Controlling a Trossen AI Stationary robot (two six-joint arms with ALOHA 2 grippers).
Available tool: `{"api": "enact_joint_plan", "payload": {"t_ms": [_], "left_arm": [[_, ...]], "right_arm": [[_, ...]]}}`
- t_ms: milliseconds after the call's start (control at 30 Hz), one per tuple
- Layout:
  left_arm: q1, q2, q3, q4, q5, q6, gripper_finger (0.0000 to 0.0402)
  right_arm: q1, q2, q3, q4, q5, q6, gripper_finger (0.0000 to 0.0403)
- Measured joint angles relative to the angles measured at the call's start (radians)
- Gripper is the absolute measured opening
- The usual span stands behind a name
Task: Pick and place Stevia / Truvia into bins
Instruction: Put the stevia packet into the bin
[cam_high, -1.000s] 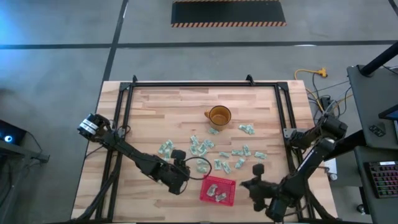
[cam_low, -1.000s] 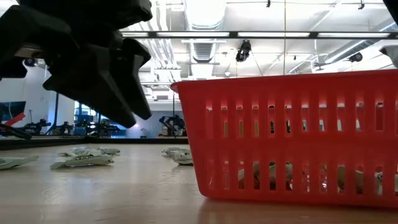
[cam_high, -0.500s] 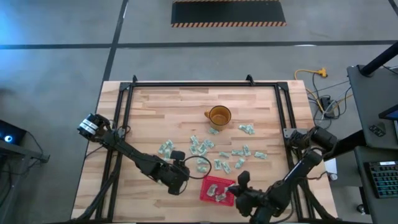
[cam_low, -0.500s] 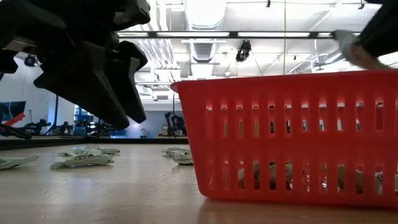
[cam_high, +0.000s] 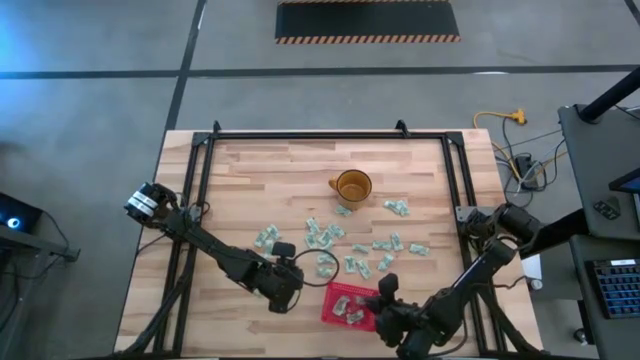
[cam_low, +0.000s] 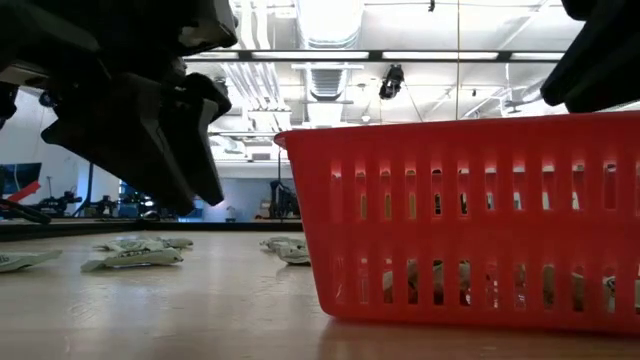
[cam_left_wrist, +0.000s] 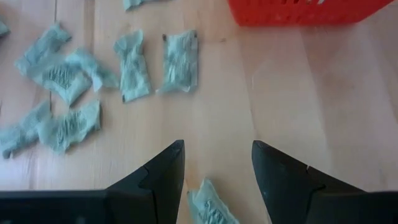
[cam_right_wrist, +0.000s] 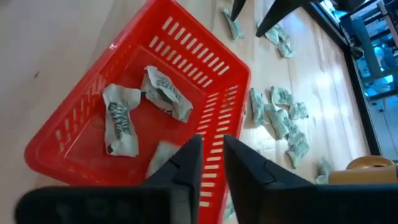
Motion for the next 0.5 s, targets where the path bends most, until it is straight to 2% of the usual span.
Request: {"api": "enact_joint_plan", "payload": {"t_ms": [233,500], "left_arm": [[0.0,0.0,-0.004,-0.214,0.009,-0.315,0.0171],[0.0,0.0,-0.013,-0.177,0.064,-0.344,0.0171]], "right_arm": [[0.005,0.0,0.016,0.0,0.003,-0.049,0.0118],[0.024,-0.001,0.059,-0.032,0.003,-0.054,0.0137]]}}
